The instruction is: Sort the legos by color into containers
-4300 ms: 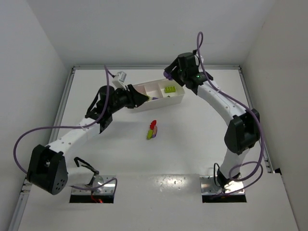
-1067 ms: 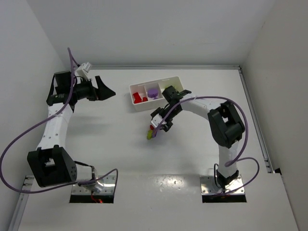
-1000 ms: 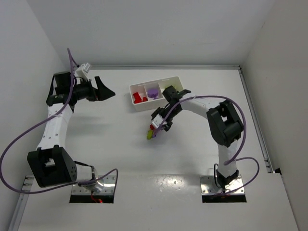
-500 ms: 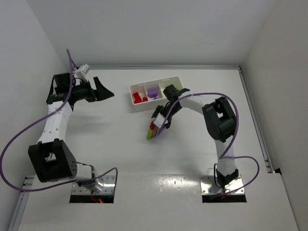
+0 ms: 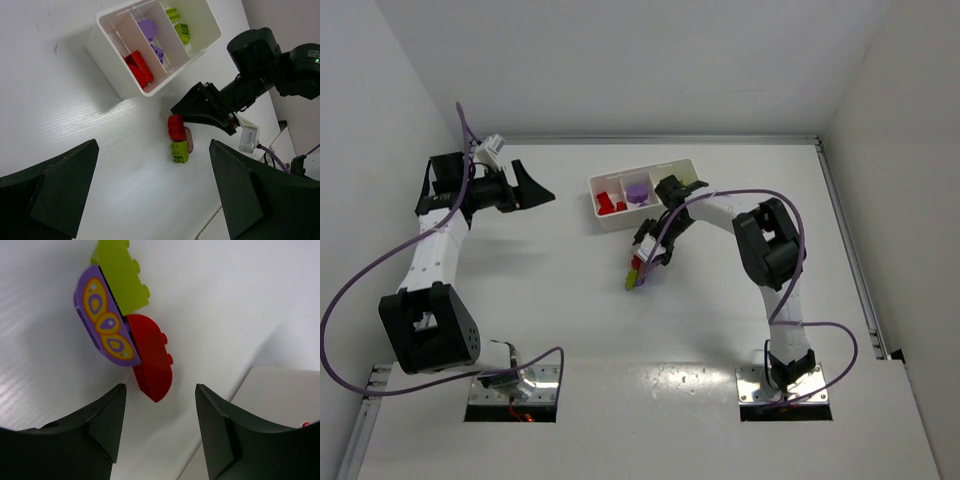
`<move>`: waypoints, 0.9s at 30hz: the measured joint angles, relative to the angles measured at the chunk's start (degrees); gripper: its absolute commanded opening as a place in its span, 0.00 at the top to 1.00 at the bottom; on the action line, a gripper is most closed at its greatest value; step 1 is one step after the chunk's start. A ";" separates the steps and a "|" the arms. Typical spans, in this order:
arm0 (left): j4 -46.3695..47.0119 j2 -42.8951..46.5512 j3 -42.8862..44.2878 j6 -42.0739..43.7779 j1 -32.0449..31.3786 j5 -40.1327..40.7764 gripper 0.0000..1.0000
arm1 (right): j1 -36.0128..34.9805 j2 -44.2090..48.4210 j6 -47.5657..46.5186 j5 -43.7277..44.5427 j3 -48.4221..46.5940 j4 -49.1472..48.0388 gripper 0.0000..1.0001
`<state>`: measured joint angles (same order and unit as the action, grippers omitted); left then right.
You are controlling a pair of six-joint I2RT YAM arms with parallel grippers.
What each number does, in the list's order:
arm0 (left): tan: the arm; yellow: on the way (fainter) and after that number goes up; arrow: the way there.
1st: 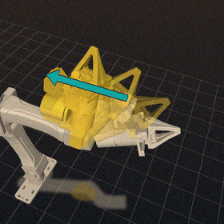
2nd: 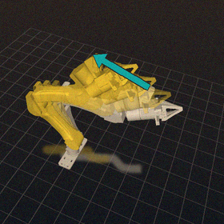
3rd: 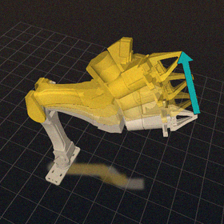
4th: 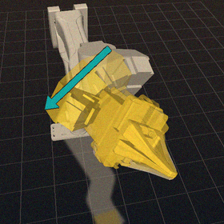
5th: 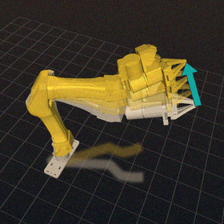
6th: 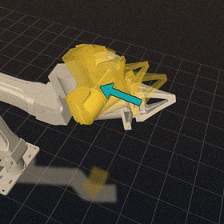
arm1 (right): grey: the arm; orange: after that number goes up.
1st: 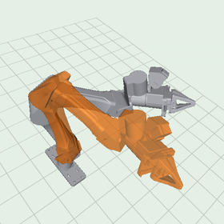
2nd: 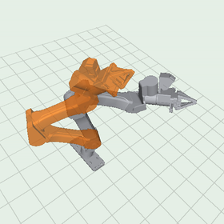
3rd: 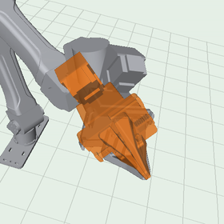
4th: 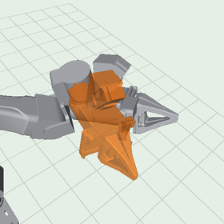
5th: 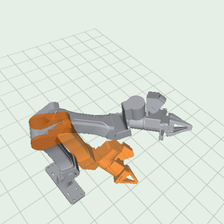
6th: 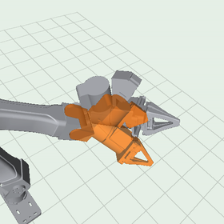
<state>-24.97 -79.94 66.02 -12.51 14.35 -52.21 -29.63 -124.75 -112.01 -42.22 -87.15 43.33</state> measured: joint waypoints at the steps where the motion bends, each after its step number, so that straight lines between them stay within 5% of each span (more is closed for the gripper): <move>1: -0.02 0.00 0.00 0.00 0.07 -0.07 0.00 | -0.13 0.00 0.00 -0.13 0.00 0.59 0.42; 27: 0.17 -0.22 -1.03 -0.02 0.42 -1.25 0.00 | -5.03 2.69 -0.02 -2.14 5.73 3.91 0.50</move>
<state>-24.80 -80.16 64.99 -12.53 14.76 -53.45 -34.65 -122.06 -112.03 -44.36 -81.43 47.24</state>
